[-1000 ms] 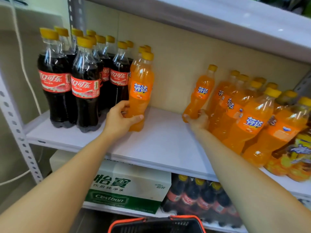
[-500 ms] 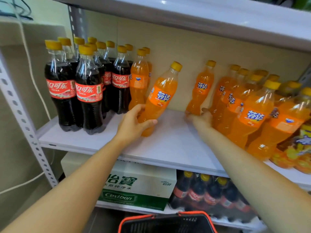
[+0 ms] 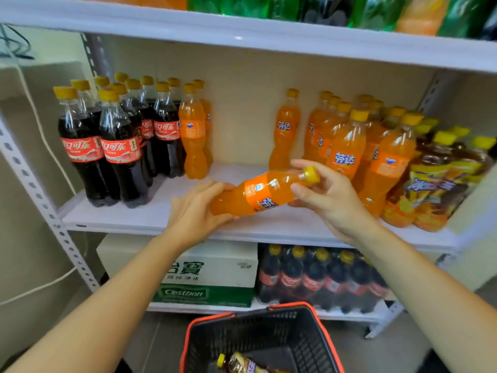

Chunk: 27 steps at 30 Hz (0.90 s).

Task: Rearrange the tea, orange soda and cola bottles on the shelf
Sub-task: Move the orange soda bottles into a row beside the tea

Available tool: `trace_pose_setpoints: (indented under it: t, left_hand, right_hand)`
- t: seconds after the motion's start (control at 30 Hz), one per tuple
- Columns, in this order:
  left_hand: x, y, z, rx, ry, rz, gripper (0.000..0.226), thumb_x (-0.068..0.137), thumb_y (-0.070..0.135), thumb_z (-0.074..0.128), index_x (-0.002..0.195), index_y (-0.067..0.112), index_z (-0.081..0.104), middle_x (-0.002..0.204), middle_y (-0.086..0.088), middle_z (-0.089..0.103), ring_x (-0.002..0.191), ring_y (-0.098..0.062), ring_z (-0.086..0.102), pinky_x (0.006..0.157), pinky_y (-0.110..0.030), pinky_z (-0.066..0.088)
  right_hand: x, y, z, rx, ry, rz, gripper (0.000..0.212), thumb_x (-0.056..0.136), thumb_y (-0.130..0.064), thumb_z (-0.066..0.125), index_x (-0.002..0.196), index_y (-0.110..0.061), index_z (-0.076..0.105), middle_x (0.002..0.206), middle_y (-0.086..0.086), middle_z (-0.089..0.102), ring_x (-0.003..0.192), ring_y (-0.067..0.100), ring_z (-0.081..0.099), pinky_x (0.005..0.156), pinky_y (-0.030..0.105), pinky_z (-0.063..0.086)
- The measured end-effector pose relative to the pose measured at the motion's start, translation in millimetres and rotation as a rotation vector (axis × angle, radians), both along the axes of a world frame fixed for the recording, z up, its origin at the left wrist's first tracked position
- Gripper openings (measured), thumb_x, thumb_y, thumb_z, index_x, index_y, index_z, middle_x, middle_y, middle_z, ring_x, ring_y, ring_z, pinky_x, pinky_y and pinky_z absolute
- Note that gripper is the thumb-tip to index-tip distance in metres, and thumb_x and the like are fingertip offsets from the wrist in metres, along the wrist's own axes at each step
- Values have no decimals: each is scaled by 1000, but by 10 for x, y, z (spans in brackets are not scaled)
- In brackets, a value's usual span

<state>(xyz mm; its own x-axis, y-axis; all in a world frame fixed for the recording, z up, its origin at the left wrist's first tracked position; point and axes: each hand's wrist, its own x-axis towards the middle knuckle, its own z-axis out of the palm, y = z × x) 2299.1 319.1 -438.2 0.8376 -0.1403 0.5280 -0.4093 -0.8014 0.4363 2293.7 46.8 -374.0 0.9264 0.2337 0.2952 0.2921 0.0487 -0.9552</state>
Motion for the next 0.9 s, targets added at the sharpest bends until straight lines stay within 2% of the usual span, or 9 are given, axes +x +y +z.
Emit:
trace_pose_setpoints:
  t: [0.1,0.2,0.3,0.37,0.43,0.53,0.63,0.73,0.9]
  left_hand:
    - [-179,-157,21,-65,61,-59,58,75,50,86,125,38,61,113,23,56,105,-10,56,75,-27,40]
    - [-364,-309,22,-199,202,-125,65,65,60,85,122,35,64,113,19,61,106,-13,59,85,-40,50]
    - [-564,-466,-44,-350,315,-211,69,62,58,83,120,26,67,112,9,67,106,-15,62,91,-45,53]
    - [-662,-565,-99,-412,420,-303,59,67,43,87,119,22,68,110,5,71,102,-16,66,89,-41,56]
    - [-733,-642,-136,-466,514,-401,45,74,28,85,116,23,68,106,6,74,96,-10,69,81,-27,56]
    - [-796,-730,-183,-532,615,-483,42,80,24,80,121,21,67,110,5,76,97,-10,72,81,-22,55]
    - [-834,-821,-247,-557,614,-471,53,77,35,81,126,26,64,118,6,73,105,-13,71,86,-26,55]
    - [-827,-936,-327,-471,514,-395,65,67,39,90,124,34,58,119,17,66,106,-5,64,87,-20,53]
    - [-786,-1050,-443,-596,544,-301,55,69,22,93,114,16,61,116,-8,68,95,-11,67,76,-19,55]
  right_hand:
    - [-146,-127,-100,80,57,-57,49,80,-30,74,127,-19,63,123,4,71,112,21,70,79,34,60]
    - [-267,-250,-176,185,109,-19,43,84,-31,69,126,-20,63,122,-1,73,116,17,68,85,34,60]
    - [-378,-366,-221,250,163,68,38,90,-29,64,127,-22,62,131,5,69,118,19,66,90,38,57]
    - [-444,-451,-236,303,192,139,37,94,-26,61,131,-23,60,139,10,64,121,24,63,92,39,56]
    - [-492,-537,-258,316,193,187,38,96,-23,62,134,-24,59,141,11,62,125,28,62,94,43,56]
    - [-533,-639,-311,311,184,134,34,93,-21,66,126,-21,63,136,14,65,116,27,65,85,42,58]
    - [-530,-637,-356,323,210,13,33,84,-30,72,116,-21,69,117,7,71,101,19,69,74,37,59]
    - [-487,-626,-401,348,261,-90,45,80,-35,73,122,-19,69,114,3,73,101,18,70,70,36,60]
    - [-421,-636,-485,317,296,-69,54,82,-40,70,132,-18,63,119,5,71,107,18,69,78,36,59]
